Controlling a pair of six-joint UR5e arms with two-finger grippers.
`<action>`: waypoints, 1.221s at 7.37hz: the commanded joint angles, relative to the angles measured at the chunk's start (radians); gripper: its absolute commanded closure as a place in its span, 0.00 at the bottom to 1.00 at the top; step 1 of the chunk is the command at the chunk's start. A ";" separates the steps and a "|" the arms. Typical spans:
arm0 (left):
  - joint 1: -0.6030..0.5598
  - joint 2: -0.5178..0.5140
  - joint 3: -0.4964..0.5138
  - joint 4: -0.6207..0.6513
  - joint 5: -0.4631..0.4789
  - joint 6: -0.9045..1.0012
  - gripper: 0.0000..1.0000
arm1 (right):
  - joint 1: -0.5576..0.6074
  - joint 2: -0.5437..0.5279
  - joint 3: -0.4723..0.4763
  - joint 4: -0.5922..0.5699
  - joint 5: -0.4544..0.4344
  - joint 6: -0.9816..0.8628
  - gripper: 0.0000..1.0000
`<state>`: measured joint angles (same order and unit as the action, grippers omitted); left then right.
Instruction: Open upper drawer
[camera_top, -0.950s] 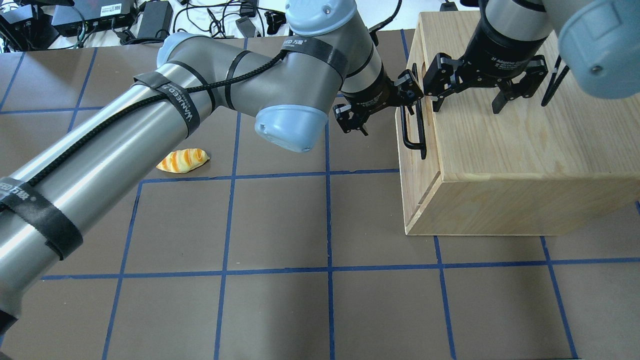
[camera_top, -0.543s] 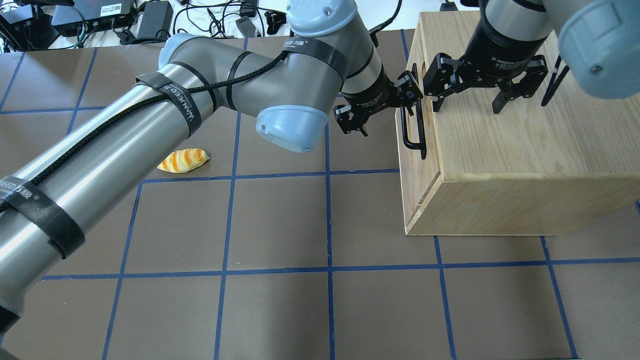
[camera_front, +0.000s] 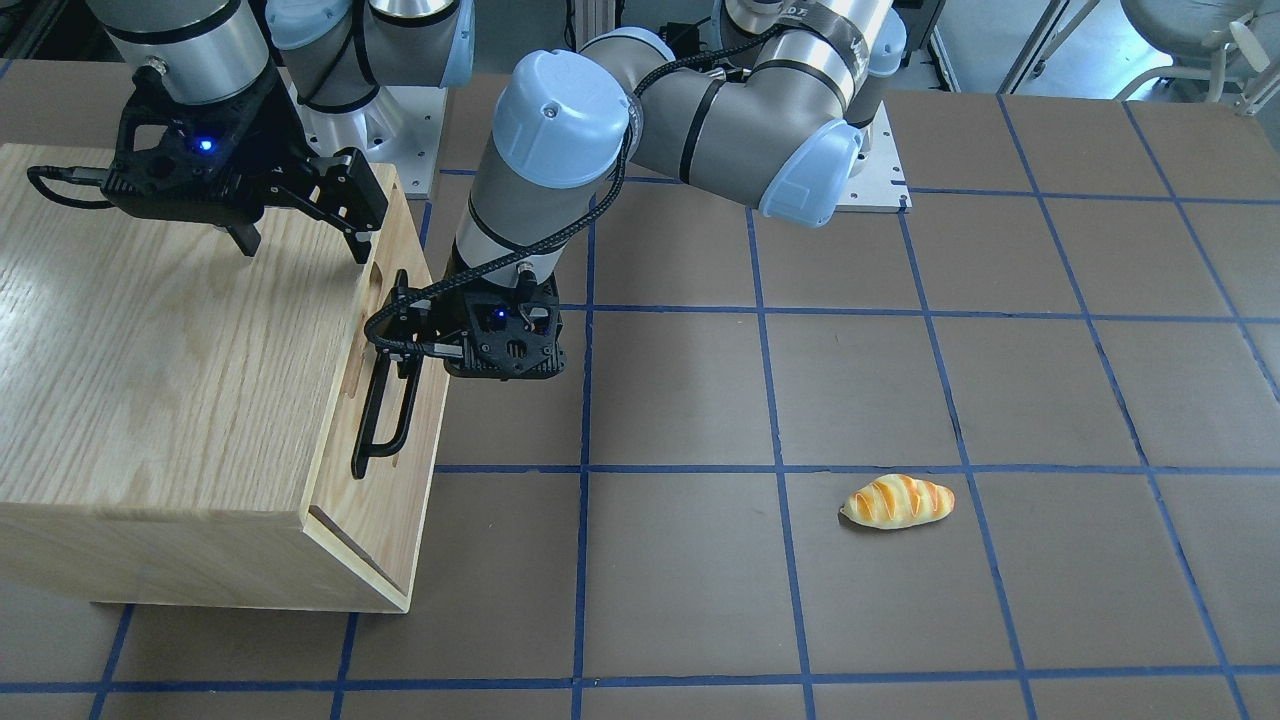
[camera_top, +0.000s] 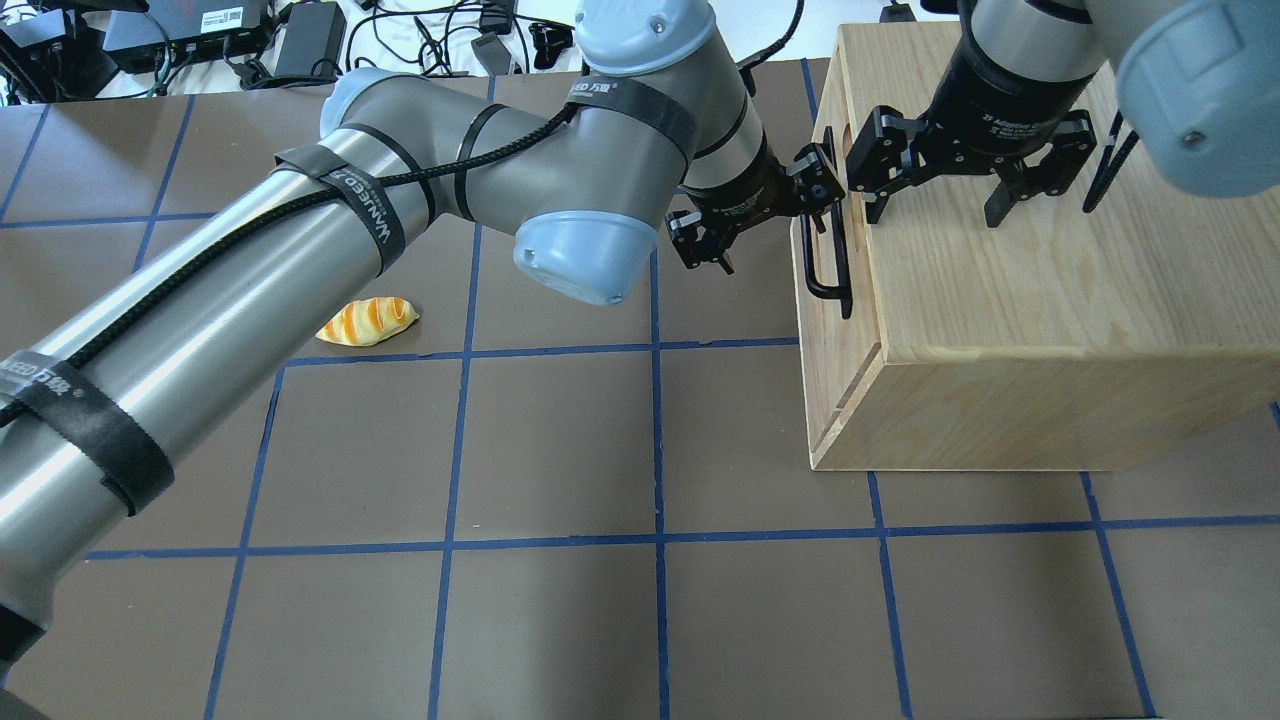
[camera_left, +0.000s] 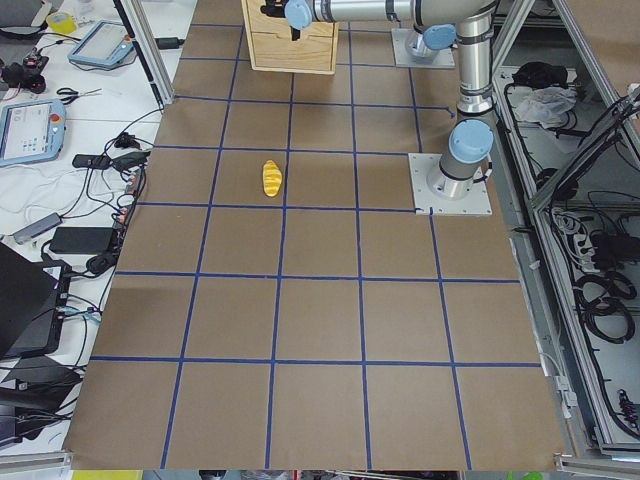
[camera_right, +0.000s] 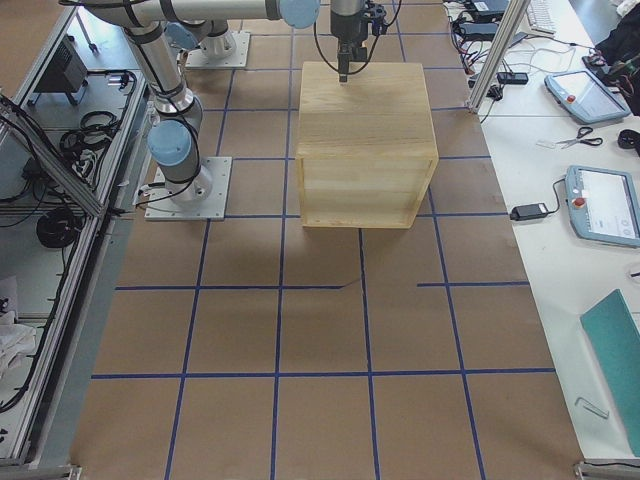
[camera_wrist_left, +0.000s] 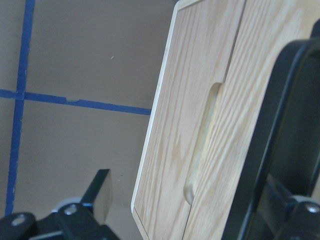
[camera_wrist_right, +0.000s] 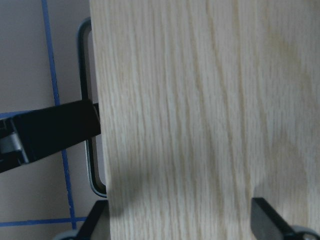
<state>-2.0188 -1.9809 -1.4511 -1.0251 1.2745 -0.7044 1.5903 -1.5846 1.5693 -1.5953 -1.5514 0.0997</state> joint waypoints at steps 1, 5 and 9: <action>0.000 -0.003 0.021 -0.012 0.017 0.005 0.00 | 0.000 0.000 0.000 0.000 0.001 0.000 0.00; 0.000 -0.004 0.026 -0.013 0.054 0.016 0.00 | 0.000 0.000 0.000 0.000 -0.001 0.000 0.00; 0.003 0.004 0.029 -0.015 0.100 0.025 0.00 | 0.000 0.000 0.000 0.000 -0.001 0.000 0.00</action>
<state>-2.0173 -1.9783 -1.4230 -1.0400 1.3626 -0.6857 1.5907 -1.5846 1.5692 -1.5953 -1.5516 0.0997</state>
